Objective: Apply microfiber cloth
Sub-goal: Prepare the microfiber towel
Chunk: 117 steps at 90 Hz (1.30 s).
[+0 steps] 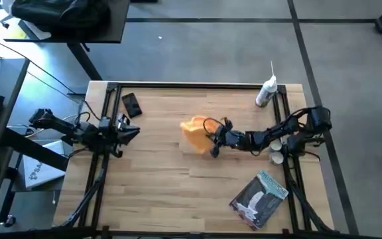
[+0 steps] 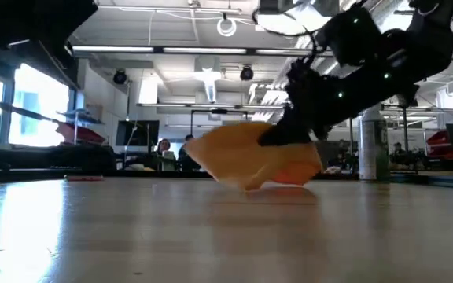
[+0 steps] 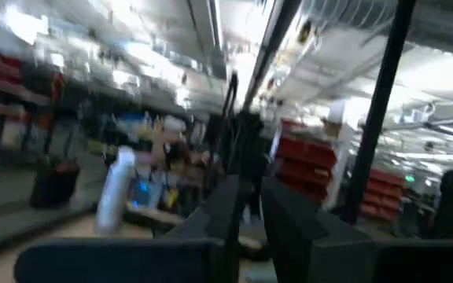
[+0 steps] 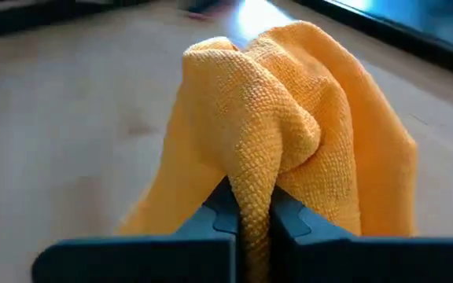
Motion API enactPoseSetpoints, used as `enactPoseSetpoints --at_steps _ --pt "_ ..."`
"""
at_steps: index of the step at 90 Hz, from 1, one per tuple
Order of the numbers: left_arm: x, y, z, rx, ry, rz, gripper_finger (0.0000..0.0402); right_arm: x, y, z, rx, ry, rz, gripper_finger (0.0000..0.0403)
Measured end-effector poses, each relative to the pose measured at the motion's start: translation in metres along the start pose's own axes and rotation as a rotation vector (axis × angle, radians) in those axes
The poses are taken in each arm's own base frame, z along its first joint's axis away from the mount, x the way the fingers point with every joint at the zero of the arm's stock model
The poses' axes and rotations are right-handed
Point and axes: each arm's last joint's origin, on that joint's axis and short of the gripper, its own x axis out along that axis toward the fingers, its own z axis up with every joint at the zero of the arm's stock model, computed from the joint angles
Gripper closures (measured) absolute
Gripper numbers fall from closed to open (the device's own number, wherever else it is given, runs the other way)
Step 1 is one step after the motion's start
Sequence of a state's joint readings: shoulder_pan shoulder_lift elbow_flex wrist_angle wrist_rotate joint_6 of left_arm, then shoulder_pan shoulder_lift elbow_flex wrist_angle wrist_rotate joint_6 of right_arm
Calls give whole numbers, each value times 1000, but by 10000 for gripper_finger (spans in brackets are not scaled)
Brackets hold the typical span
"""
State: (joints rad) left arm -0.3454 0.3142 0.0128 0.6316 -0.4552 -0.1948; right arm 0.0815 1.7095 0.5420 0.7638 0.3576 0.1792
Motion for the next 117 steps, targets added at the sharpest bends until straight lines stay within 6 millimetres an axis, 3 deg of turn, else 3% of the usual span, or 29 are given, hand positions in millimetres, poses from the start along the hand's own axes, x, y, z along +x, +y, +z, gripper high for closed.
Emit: enactPoseSetpoints --at_steps 13,29,44,59,97,117 --pt "8 -1 -13 6 77 39 364 15 24 5 -91 -29 114 403" --pt "16 -3 -22 52 96 45 364 51 53 8 -182 -30 176 403" --pt "20 -5 -34 60 174 3 364 83 69 17 -265 -28 174 403" --pt "20 -8 -45 28 251 -37 364 103 80 21 -282 90 186 403" --pt "21 -10 -51 81 258 -6 364 120 86 23 -297 167 274 399" --pt "21 -7 -51 229 236 98 364 123 79 23 -288 174 253 325"
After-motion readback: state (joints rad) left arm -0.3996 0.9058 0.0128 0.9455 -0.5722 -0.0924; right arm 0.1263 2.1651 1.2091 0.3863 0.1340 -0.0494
